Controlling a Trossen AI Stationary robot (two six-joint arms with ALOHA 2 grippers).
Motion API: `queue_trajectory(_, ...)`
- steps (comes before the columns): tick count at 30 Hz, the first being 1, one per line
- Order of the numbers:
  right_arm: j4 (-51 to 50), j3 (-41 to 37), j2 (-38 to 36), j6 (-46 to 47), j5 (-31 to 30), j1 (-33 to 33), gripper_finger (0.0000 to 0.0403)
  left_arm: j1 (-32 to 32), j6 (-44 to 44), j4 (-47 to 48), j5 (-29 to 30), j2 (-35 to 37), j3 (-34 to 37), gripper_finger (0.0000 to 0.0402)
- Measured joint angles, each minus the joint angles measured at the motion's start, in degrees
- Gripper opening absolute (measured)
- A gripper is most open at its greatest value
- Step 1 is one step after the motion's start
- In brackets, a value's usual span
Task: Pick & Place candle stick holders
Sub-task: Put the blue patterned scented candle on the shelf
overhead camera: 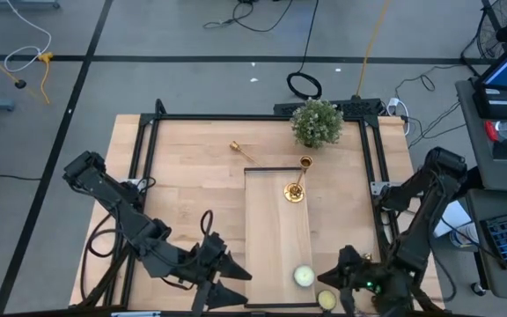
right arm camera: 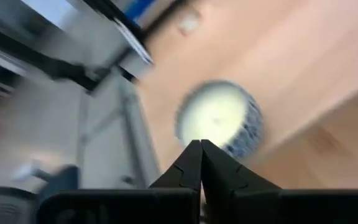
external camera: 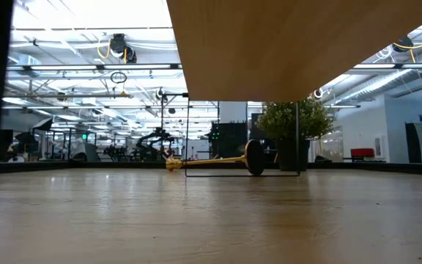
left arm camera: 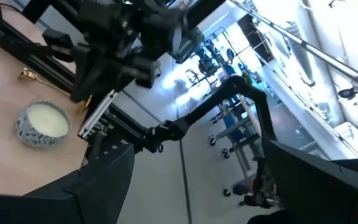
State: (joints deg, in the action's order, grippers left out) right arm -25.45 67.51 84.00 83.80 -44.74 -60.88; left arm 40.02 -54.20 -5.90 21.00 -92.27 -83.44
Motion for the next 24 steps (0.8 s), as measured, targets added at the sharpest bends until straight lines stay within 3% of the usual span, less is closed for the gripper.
queue_trajectory(6, -18.24, 9.04, 4.33, 8.99, 6.02, 1.83, 0.0001, 0.12, -0.10, 0.01, 0.06, 0.00, 0.00, 0.0369)
queue_trajectory(24, -18.97, 9.43, 4.99, 10.00, 9.02, 3.97, 0.0000, 0.58, -0.15, -0.32, 0.63, 0.00, 0.00, 0.0369)
